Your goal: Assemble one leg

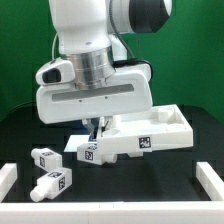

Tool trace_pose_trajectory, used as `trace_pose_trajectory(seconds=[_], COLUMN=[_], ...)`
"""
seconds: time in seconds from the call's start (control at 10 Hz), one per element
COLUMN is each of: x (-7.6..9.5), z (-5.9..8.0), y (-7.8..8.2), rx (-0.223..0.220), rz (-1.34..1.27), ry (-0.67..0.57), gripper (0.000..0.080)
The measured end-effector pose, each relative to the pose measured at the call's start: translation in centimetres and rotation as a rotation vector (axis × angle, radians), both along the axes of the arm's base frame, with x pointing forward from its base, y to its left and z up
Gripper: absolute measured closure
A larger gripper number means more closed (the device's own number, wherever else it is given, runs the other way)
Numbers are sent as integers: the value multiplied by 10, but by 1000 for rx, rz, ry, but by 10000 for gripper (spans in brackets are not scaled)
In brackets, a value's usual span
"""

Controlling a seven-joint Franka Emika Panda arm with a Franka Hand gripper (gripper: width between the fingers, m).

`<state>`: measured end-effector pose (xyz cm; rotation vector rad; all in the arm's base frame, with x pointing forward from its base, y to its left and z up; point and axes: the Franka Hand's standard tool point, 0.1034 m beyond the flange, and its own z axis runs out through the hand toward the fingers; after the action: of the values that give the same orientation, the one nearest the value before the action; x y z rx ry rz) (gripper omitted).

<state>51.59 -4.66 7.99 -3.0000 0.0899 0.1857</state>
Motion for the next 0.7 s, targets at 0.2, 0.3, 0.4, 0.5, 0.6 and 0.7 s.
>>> trace_pose_trajectory(seconds=[0.2,0.3,0.4,0.5,0.6,0.7], x=[-1,1,14,34,45,49], z=[-1,-4,-14,-23,-29,-40], y=[-1,-2,-7,-6,1,6], rx=[0,-5,-29,-49,-69,-95], rz=[-2,-2,2,15,23,47], ry=[1,8,26,18,1,-9], gripper=[742,742,742,742,742,742])
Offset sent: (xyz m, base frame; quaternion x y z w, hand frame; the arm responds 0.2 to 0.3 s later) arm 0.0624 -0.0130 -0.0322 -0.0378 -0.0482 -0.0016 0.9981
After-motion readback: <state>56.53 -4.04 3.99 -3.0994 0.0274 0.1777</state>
